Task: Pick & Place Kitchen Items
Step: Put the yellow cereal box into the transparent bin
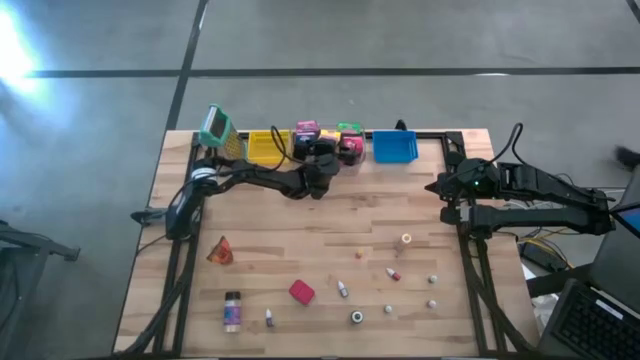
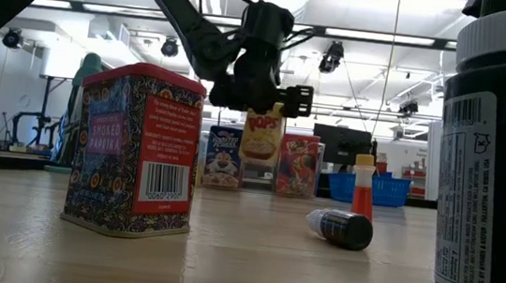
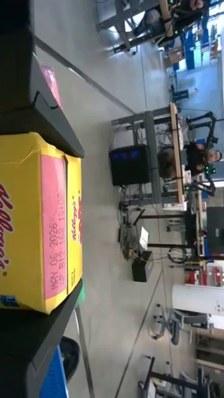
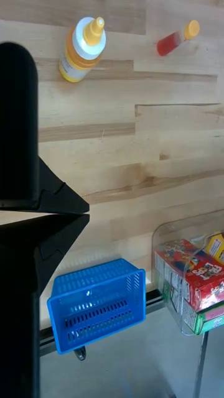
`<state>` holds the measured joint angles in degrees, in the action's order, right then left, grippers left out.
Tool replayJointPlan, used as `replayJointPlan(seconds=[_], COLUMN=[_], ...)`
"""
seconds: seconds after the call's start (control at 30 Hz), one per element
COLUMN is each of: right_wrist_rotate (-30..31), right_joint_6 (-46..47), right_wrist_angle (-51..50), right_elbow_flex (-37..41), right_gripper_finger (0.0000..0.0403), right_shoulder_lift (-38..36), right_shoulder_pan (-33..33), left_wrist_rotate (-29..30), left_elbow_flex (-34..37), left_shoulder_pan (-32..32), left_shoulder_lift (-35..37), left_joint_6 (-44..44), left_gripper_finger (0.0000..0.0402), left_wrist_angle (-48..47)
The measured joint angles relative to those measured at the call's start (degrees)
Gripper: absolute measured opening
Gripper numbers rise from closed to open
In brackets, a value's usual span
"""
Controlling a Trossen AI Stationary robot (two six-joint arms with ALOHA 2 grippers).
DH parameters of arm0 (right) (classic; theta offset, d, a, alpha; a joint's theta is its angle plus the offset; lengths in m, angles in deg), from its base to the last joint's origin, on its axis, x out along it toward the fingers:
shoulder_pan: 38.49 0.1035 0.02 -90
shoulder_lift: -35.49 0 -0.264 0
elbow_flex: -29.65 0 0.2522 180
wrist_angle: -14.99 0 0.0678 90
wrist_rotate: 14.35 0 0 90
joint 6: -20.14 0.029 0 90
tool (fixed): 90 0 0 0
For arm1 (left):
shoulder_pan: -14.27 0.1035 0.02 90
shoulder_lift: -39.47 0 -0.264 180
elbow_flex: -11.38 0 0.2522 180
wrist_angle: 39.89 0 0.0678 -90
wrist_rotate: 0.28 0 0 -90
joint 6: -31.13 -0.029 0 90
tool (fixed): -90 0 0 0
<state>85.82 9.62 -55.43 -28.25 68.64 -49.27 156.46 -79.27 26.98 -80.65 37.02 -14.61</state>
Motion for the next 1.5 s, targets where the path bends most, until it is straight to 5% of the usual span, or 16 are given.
replayJointPlan(seconds=[1.5], right_wrist_rotate=[0.0], right_joint_6=[0.0], right_wrist_angle=[0.0], right_elbow_flex=[0.0], right_gripper_finger=[0.0008], right_shoulder_lift=[0.0], right_shoulder_pan=[0.0], left_wrist_rotate=[-5.8], left_elbow_flex=[2.2], left_shoulder_pan=[0.7], left_shoulder_lift=[-4.0], left_joint_6=[5.6], left_gripper_finger=[0.0326], left_wrist_angle=[0.0])
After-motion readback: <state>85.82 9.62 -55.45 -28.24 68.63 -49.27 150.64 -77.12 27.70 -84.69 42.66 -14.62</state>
